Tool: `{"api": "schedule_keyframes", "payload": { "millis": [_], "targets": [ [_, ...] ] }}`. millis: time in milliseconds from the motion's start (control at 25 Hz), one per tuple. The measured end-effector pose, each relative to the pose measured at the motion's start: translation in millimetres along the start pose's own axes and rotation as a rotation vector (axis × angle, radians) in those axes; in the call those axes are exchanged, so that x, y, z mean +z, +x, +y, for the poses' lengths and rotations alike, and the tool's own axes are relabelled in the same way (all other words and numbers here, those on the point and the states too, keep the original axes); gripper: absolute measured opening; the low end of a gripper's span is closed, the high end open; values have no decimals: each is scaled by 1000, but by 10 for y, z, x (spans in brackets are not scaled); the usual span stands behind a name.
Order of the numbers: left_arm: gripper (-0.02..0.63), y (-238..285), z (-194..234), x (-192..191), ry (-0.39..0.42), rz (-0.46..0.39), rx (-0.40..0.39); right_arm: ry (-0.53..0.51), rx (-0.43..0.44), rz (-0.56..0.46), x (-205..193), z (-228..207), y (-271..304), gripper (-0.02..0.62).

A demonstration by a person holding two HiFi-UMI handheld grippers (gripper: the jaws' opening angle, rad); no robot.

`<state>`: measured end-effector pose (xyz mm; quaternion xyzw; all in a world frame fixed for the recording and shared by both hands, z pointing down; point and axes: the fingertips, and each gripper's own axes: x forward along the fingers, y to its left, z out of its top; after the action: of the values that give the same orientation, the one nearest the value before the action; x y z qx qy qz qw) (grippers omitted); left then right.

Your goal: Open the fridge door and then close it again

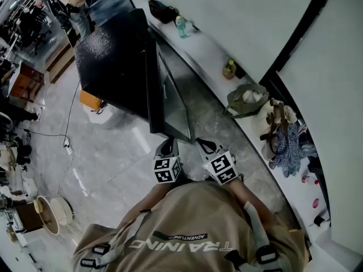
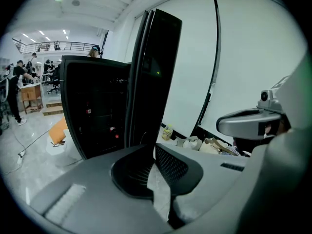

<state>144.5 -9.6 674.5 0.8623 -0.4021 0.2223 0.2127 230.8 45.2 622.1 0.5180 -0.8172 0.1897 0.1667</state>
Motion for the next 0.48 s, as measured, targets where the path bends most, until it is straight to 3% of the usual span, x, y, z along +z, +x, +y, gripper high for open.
{"api": "schedule_keyframes", "payload": {
  "millis": [480],
  "targets": [
    [15, 236, -440, 2, -73, -33, 108, -23, 83, -7, -194, -590, -304, -5]
  ]
}}
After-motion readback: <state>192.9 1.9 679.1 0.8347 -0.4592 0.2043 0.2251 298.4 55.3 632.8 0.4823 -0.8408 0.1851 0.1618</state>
